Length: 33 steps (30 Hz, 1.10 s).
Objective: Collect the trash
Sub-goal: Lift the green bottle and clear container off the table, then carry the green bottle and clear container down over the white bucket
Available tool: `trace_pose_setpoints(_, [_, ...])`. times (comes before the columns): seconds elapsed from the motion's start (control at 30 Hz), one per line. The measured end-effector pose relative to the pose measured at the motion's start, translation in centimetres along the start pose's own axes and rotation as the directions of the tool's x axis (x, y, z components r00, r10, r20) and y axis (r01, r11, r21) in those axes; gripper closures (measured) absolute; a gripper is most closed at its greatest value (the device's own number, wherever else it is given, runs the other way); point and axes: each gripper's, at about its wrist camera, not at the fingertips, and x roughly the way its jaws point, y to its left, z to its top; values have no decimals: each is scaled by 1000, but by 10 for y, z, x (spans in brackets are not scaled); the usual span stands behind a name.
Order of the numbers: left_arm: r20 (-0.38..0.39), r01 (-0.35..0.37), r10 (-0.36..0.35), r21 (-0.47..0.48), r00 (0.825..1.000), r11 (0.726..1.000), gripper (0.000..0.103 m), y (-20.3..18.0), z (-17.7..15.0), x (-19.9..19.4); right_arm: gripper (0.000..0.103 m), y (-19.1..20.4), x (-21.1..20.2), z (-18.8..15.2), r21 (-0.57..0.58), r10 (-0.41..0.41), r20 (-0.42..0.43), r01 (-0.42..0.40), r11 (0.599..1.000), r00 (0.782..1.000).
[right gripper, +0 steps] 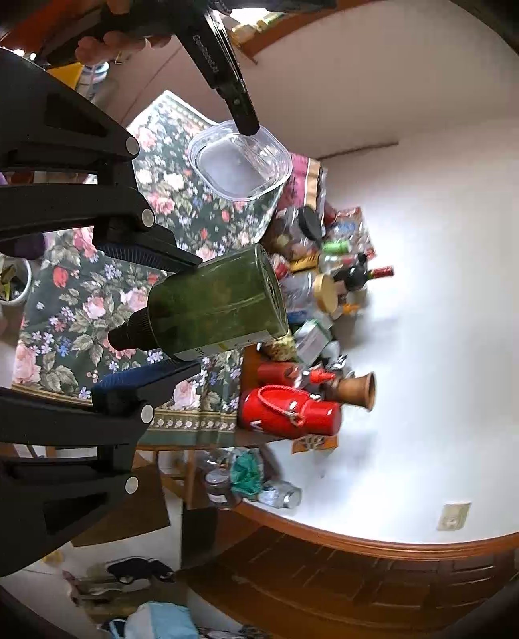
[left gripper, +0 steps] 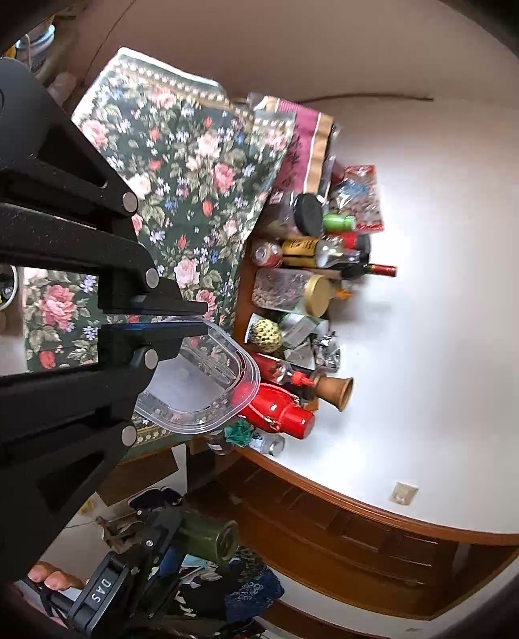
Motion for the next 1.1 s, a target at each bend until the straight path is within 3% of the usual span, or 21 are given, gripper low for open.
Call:
trace_pose_setpoints(0.23, [43,6,-7,18,999,1000,102,2,-17,-57,62,26,-36,-10,-32,28,48,-26,999,998])
trace_pose_setpoints(0.53, [77,48,-52,55,996,997,102,34,-56,-125,62,75,-74,-42,14,-7,65,7,1000,998])
trace_pose_setpoints(0.87, [43,114,-119,90,992,989,102,93,-115,-200,62,145,-114,-103,115,-54,50,48,992,997])
trace_pose_setpoints(1.1, [-23,156,-154,110,988,982,102,125,-160,-237,62,186,-137,-146,153,-87,13,84,985,996])
